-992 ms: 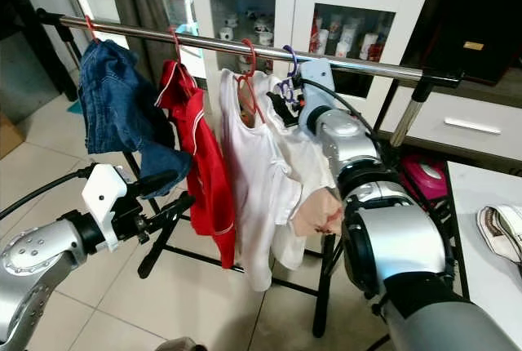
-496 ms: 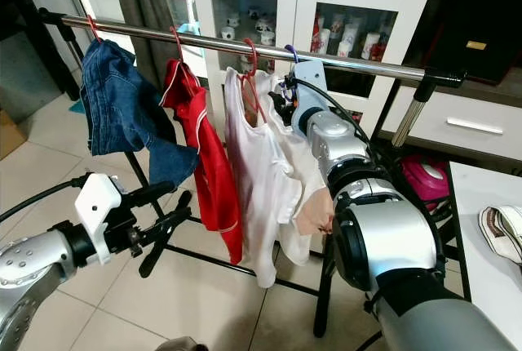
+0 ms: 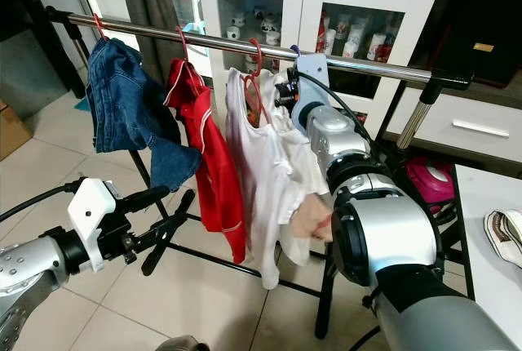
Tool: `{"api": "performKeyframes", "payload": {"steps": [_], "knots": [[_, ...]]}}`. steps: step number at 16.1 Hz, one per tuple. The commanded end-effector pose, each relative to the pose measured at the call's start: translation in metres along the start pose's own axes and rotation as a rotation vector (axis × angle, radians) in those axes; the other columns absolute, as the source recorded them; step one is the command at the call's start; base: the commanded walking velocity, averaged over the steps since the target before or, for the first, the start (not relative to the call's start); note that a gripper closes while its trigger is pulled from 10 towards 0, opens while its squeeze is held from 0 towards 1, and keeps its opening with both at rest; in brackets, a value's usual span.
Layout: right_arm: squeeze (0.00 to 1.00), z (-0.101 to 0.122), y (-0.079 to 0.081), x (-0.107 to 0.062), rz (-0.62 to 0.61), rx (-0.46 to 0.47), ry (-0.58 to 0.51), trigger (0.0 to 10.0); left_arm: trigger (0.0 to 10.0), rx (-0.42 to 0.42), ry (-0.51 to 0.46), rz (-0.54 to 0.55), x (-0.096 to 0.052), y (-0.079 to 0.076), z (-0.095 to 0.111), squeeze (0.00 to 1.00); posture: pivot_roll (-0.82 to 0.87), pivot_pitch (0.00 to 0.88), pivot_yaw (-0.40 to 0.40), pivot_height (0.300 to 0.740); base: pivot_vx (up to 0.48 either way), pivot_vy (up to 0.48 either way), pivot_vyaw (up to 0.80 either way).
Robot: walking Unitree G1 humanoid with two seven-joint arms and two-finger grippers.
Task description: Hang hanger
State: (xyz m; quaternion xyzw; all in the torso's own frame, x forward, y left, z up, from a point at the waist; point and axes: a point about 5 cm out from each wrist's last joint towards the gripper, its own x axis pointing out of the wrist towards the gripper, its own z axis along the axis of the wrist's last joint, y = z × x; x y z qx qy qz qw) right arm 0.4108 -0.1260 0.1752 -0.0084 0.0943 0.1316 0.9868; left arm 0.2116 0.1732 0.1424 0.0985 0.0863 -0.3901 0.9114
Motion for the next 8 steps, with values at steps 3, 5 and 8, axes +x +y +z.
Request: {"api": "performKeyframes", "payload": {"steps": [3, 5, 8], "knots": [[0.0, 0.0017, 0.004, 0.0014, 0.0, 0.007, 0.001, 0.0, 10.0, 0.001, 0.007, 0.019, -0.0059, 0.0016, 0.0012, 0.0, 0.17, 0.0, 0.04, 0.74, 0.0, 0.0, 0.0], [0.0, 0.0016, 0.0059, 0.0018, 0.004, 0.01, 0.003, 0.0, 10.0, 0.0, 0.011, 0.026, -0.0069, 0.002, 0.0012, 0.0, 0.18, 0.0, 0.039, 0.74, 0.0, 0.0, 0.0], [0.0, 0.0001, 0.0088, 0.0023, 0.017, -0.004, 0.018, 0.0, 10.0, 0.003, 0.012, 0.028, -0.0065, 0.0023, 0.0018, 0.0, 0.18, 0.0, 0.042, 0.74, 0.0, 0.0, 0.0]]}}
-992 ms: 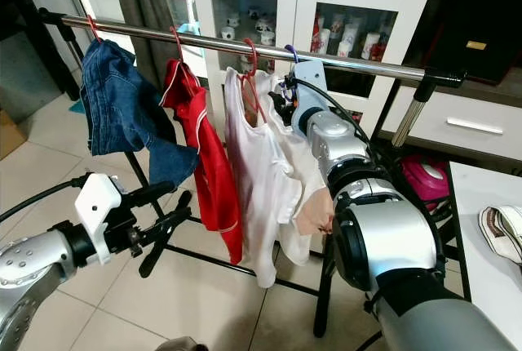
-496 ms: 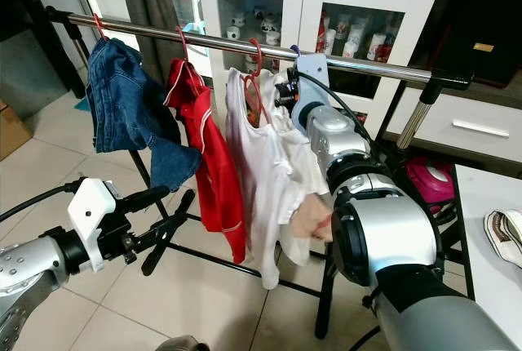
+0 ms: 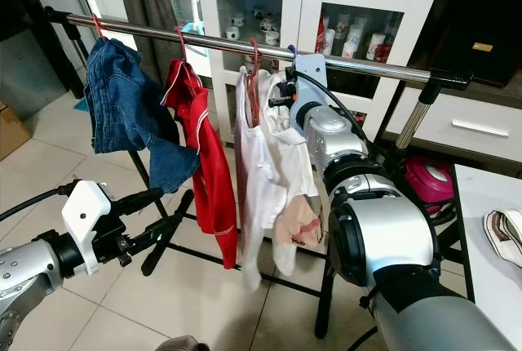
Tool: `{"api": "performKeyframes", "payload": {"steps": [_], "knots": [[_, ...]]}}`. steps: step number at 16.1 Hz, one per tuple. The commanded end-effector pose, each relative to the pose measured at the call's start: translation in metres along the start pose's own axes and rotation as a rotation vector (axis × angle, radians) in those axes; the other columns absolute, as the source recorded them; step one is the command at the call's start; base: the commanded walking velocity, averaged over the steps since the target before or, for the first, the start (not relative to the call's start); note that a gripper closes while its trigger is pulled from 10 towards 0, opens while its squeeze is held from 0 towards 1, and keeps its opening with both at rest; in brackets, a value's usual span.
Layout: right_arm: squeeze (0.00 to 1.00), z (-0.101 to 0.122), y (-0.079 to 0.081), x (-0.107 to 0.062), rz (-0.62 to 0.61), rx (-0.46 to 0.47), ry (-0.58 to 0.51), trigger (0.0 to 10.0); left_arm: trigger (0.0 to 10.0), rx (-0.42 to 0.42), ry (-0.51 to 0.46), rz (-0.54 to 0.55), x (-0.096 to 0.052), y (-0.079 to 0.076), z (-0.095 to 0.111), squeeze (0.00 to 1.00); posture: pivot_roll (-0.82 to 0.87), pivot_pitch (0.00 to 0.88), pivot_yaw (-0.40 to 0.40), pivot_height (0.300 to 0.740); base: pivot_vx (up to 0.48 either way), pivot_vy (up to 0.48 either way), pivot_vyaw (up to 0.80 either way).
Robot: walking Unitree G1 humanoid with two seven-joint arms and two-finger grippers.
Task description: Hang hanger
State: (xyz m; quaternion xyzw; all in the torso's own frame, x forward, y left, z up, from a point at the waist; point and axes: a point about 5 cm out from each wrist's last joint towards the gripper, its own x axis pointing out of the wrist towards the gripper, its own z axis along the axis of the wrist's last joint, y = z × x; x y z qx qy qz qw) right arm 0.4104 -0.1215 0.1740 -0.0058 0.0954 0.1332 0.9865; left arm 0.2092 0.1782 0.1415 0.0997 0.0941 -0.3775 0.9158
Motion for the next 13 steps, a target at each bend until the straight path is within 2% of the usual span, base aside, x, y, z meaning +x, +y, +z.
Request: {"api": "performKeyframes", "payload": {"steps": [1, 7, 10, 13], "knots": [[0.0, 0.0, 0.005, 0.001, 0.013, -0.015, 0.022, 0.0, 10.0, 0.014, -0.004, 0.003, -0.002, 0.001, 0.004, 0.0, 0.18, 0.0, 0.044, 0.74, 0.0, 0.0, 0.0], [0.0, 0.006, 0.002, 0.001, 0.004, 0.003, -0.01, 0.0, 10.0, 0.036, -0.018, 0.026, 0.001, 0.006, 0.007, 0.0, 0.18, 0.0, 0.05, 0.74, 0.0, 0.0, 0.0], [0.0, 0.021, -0.009, -0.002, -0.013, -0.006, -0.107, 0.0, 10.0, 0.033, -0.05, 0.084, 0.004, 0.009, 0.01, 0.0, 0.17, 0.0, 0.025, 0.74, 0.0, 0.0, 0.0], [0.0, 0.029, -0.017, -0.006, 0.004, -0.022, -0.197, 0.0, 10.0, 0.016, -0.036, 0.114, 0.008, 0.01, 0.005, 0.0, 0.16, 0.0, 0.024, 0.74, 0.0, 0.0, 0.0]]}}
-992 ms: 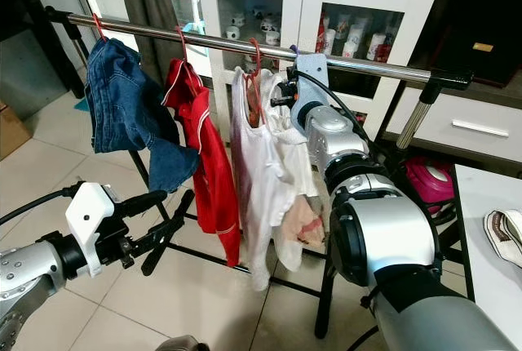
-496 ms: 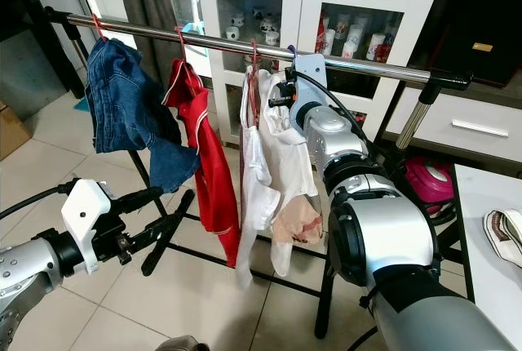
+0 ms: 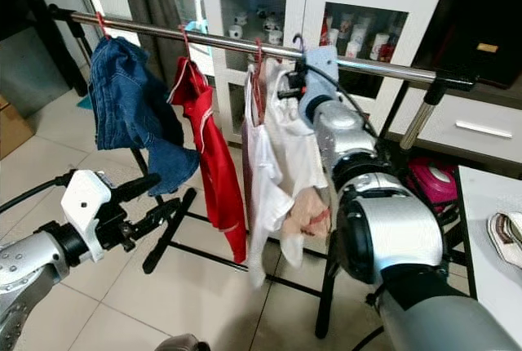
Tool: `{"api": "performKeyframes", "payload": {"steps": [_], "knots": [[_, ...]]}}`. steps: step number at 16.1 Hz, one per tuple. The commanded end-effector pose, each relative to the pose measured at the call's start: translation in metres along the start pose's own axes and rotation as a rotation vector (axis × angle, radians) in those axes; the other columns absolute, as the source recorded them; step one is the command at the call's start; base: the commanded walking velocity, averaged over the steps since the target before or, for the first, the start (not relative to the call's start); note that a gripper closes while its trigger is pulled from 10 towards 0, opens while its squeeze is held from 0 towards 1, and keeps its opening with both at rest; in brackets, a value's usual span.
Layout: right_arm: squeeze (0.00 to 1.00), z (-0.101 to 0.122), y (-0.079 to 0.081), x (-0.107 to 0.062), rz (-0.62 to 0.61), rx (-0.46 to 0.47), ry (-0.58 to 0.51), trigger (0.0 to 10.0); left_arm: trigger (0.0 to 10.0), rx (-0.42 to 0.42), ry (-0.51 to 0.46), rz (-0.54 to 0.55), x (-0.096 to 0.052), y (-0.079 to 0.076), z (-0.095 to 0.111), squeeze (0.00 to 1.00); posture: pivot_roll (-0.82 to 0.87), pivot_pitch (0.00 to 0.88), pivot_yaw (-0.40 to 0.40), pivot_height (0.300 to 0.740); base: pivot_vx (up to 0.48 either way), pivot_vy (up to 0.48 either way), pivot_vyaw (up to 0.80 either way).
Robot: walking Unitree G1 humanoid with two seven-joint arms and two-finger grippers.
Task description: Hang hanger
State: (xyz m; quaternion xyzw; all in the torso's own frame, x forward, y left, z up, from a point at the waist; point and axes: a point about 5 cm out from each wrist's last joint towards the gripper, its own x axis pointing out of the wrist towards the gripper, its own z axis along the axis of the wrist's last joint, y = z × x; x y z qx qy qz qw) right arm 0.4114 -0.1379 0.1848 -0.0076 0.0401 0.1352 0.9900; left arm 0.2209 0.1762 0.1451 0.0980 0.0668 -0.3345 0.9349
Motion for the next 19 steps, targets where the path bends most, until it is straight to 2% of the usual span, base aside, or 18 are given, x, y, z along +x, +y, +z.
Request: {"api": "performKeyframes", "payload": {"steps": [1, 3, 5, 8, 9, 11, 12, 15, 17, 19], "knots": [[0.0, 0.021, -0.003, 0.0, 0.005, -0.012, -0.109, 0.0, 10.0, 0.011, 0.008, 0.015, 0.002, 0.002, 0.0, 0.0, 0.15, 0.0, 0.025, 0.74, 0.0, 0.0, 0.0], [0.0, 0.026, -0.008, -0.003, 0.026, -0.033, -0.171, 0.0, 10.0, 0.01, -0.006, 0.014, 0.01, 0.0, 0.0, 0.0, 0.12, 0.0, 0.031, 0.74, 0.0, 0.0, 0.0], [0.0, 0.01, -0.007, -0.01, 0.073, -0.079, -0.151, 0.0, 10.0, 0.003, -0.018, 0.034, 0.02, 0.0, -0.003, 0.0, 0.1, 0.0, 0.032, 0.74, 0.0, 0.0, 0.0], [0.0, -0.016, -0.007, -0.021, 0.075, -0.054, -0.136, 0.0, 10.0, -0.022, -0.027, 0.069, 0.026, 0.0, -0.006, 0.0, 0.08, 0.0, 0.032, 0.74, 0.0, 0.0, 0.0], [0.0, -0.031, -0.007, -0.031, 0.067, -0.031, -0.131, 0.0, 10.0, -0.02, -0.031, 0.082, 0.029, 0.0, -0.008, 0.0, 0.07, 0.0, 0.032, 0.74, 0.0, 0.0, 0.0], [0.0, -0.046, -0.005, -0.044, 0.054, -0.027, -0.121, 0.0, 10.0, -0.023, -0.031, 0.111, 0.033, 0.001, -0.012, 0.0, 0.06, 0.0, 0.032, 0.74, 0.0, 0.0, 0.0], [0.0, -0.05, -0.004, -0.048, 0.051, -0.031, -0.12, 0.0, 10.0, -0.023, -0.032, 0.123, 0.035, 0.002, -0.012, 0.0, 0.05, 0.0, 0.03, 0.74, 0.0, 0.0, 0.0], [0.0, -0.066, 0.0, -0.084, -0.062, 0.019, -0.135, 0.0, 10.0, -0.064, -0.044, 0.159, 0.039, -0.001, -0.018, 0.0, 0.02, 0.0, 0.017, 0.74, 0.0, 0.0, 0.0], [0.0, -0.078, 0.004, -0.1, -0.114, 0.085, -0.108, 0.0, 10.0, -0.079, -0.039, 0.161, 0.039, -0.005, -0.023, 0.0, 0.0, 0.0, 0.012, 0.74, 0.0, 0.0, 0.0], [0.0, -0.083, 0.011, -0.112, -0.109, 0.087, -0.084, 0.0, 10.0, -0.093, -0.045, 0.167, 0.04, -0.007, -0.026, 0.0, -0.01, 0.0, 0.003, 0.74, 0.0, 0.0, 0.0]]}}
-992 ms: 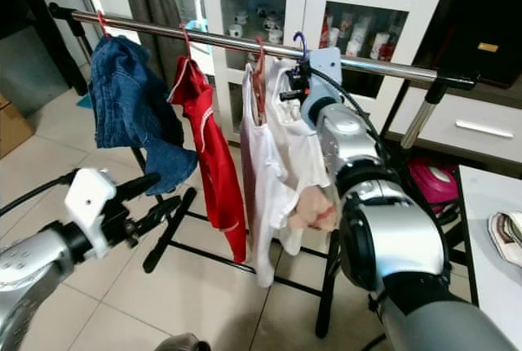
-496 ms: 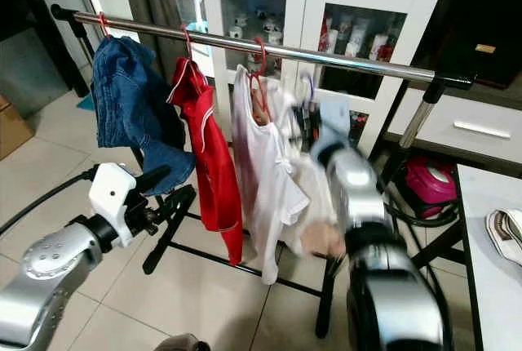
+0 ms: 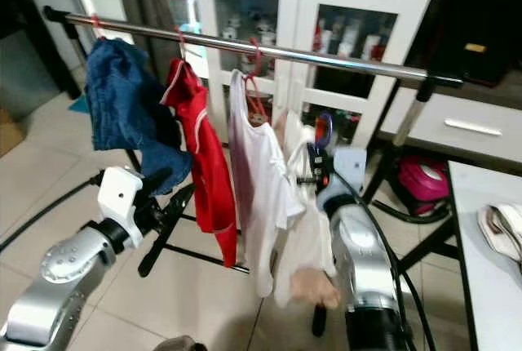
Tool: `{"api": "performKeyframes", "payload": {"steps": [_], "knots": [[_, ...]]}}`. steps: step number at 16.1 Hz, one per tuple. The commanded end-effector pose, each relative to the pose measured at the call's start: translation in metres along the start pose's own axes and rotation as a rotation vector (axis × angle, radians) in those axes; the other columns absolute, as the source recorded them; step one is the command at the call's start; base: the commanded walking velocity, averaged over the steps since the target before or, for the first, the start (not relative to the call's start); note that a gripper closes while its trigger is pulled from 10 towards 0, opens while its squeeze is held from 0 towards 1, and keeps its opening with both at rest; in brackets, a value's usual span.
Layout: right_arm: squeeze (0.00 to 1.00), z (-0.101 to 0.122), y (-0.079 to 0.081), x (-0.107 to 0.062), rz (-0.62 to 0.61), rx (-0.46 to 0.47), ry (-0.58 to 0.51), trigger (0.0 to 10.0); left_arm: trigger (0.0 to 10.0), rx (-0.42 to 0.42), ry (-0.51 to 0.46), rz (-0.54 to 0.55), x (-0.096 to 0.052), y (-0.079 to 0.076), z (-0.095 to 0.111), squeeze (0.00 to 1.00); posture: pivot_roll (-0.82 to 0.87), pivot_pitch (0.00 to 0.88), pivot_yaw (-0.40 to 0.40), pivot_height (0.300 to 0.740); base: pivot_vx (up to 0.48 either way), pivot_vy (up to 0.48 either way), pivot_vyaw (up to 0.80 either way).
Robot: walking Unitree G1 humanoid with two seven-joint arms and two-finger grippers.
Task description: Hang hanger
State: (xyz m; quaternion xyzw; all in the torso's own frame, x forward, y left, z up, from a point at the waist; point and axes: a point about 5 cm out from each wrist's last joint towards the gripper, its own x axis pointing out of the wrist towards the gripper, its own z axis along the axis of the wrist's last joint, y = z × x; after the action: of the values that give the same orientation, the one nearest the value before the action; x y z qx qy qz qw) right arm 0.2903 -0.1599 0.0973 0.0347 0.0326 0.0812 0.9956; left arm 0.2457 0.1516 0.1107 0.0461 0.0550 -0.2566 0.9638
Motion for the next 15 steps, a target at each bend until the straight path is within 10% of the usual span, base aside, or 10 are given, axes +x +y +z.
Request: {"api": "performKeyframes", "payload": {"steps": [1, 2, 15], "knots": [[0.0, 0.012, 0.002, -0.003, 0.016, -0.03, -0.029, 2.8, 10.0, 0.004, -0.006, 0.01, 0.0, -0.001, 0.0, 0.0, -0.01, 0.0, -0.005, 0.74, 0.0, 0.0, 0.0], [0.0, 0.01, 0.003, -0.009, 0.025, -0.028, -0.01, 9.5, 10.0, -0.004, -0.007, 0.015, -0.001, -0.003, -0.002, 0.0, -0.01, 0.0, -0.015, 0.74, 0.0, 0.0, 0.0], [0.0, 0.005, 0.017, -0.026, 0.062, 0.008, 0.094, 10.0, 10.0, -0.005, -0.012, 0.021, -0.007, -0.002, -0.003, 0.0, 0.0, 0.0, -0.017, 0.74, 0.0, 0.0, -0.26]]}}
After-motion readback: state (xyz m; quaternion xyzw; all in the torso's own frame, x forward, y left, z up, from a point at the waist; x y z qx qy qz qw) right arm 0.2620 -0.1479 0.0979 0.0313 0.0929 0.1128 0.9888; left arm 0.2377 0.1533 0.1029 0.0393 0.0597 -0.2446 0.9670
